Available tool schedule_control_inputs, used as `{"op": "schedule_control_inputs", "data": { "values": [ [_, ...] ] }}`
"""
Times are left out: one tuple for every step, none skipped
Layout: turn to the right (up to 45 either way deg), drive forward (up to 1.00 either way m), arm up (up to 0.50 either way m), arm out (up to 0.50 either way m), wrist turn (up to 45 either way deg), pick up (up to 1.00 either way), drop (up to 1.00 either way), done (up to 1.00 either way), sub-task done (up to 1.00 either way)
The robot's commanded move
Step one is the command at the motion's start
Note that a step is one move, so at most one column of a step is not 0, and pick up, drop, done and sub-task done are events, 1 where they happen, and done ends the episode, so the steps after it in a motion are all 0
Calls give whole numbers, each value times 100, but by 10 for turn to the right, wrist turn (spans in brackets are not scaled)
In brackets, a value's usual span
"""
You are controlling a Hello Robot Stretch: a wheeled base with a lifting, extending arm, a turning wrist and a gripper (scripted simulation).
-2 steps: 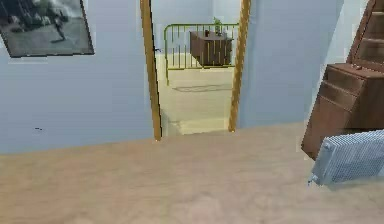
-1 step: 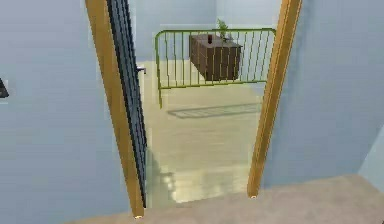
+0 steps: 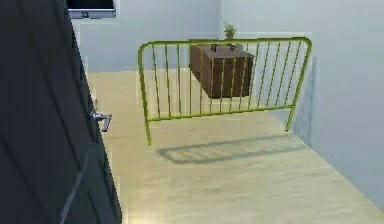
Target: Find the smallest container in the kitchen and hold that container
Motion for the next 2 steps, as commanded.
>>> {"op": "schedule_control_inputs", "data": {
  "values": [
    [-60, 0, 0, 0, 0, 0, 0, 0, 0],
    [0, 100, 0, 0, 0, 0, 0, 0, 0]
  ]
}}
